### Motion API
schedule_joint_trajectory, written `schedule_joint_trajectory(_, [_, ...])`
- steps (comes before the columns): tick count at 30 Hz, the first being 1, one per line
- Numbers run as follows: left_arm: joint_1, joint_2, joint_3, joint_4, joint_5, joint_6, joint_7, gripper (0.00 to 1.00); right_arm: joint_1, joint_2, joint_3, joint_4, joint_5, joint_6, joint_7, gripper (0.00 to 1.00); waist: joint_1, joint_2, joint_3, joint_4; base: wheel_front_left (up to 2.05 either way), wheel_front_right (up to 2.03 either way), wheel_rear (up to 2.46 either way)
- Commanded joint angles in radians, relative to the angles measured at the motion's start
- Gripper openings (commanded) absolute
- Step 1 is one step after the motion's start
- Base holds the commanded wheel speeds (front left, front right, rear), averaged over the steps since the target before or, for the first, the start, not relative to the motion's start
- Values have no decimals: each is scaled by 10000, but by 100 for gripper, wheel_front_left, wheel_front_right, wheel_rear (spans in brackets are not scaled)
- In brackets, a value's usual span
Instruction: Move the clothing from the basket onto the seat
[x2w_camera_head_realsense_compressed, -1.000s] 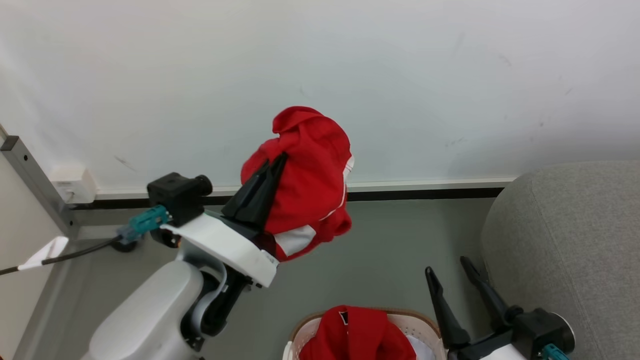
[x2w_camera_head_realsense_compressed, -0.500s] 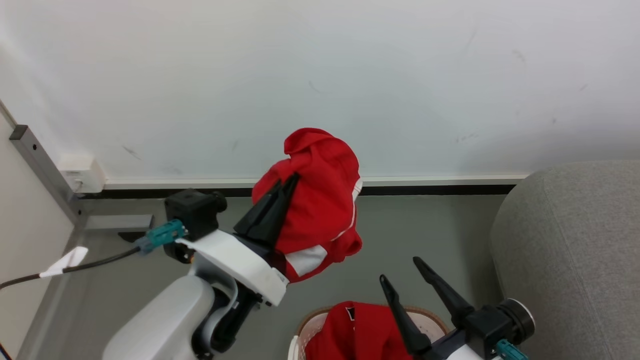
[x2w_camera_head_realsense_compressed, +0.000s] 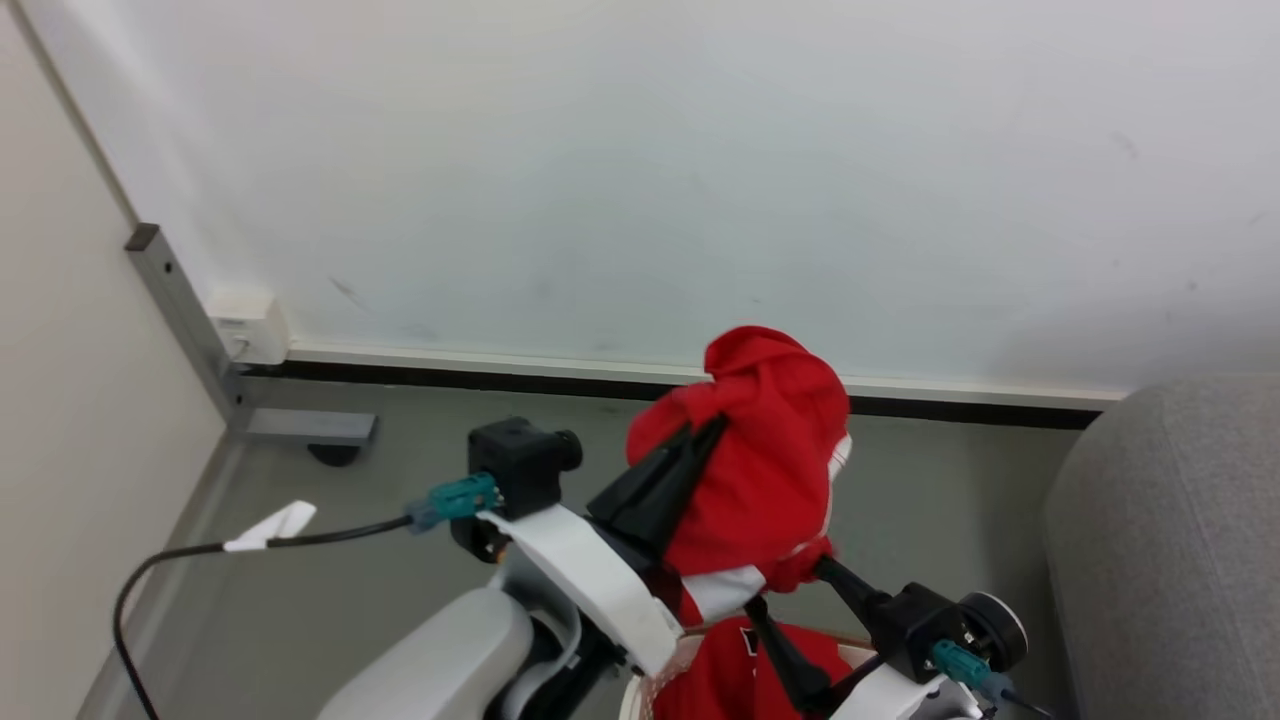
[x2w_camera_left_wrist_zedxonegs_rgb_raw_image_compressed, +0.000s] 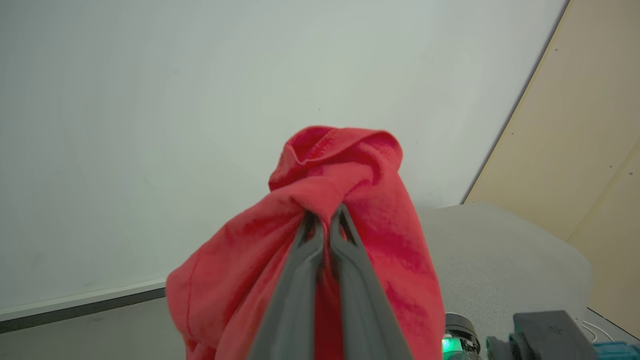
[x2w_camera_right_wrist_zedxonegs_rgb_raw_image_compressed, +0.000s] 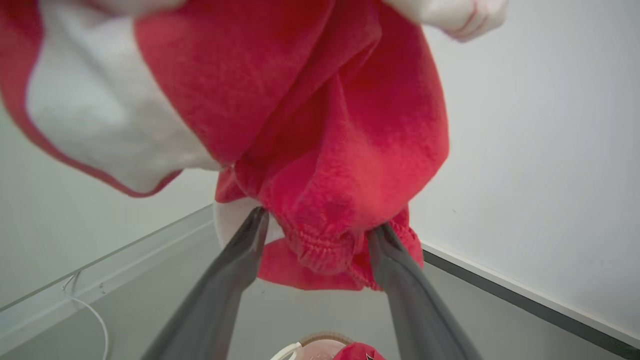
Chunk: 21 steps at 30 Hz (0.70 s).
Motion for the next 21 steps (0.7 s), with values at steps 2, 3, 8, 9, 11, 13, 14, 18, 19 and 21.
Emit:
schedule_joint_trajectory(2, [122,-160,-166,-65,-92,-56,53,0,-356,-36,132,405,273,30,-27,100,0,0,-140,297,0,0,0])
schedule_joint_trajectory(3, [137,-220,-233,-80,-91,-60,88,0,-456,-33,160,484,326,30,-27,100,0,0,-167,373,0,0,0])
schedule_joint_trajectory(8, [260,-416,-536,-135,-104,-110,229,0,-730,-34,91,848,558,31,-27,100,0,0,-304,684,0,0,0])
schedule_joint_trajectory(9, [287,-450,-588,-154,-113,-118,236,0,-758,-34,55,931,594,31,-27,100,0,0,-327,741,0,0,0])
schedule_joint_trajectory(11, [332,-503,-659,-185,-129,-125,277,0,-832,-33,1,1042,676,31,-27,100,0,0,-363,836,0,0,0])
schedule_joint_trajectory(13, [338,-536,-688,-211,-144,-122,303,0,-899,-31,15,1093,774,31,-27,78,0,0,-399,913,0,0,0])
schedule_joint_trajectory(14, [339,-542,-689,-221,-146,-113,300,0,-897,-33,57,1120,855,31,-27,36,0,0,-415,942,0,0,0])
schedule_joint_trajectory(18, [389,-527,-676,-250,-192,-38,273,0,-920,-33,165,1223,997,31,-27,0,0,0,-462,1023,0,0,0])
schedule_joint_trajectory(19, [403,-512,-661,-255,-208,-18,261,0,-910,-33,162,1219,1004,31,-27,0,0,0,-466,1028,0,0,0])
schedule_joint_trajectory(21, [435,-469,-628,-255,-240,4,229,0,-867,-33,157,1192,1024,31,-27,0,0,0,-465,1017,0,0,0])
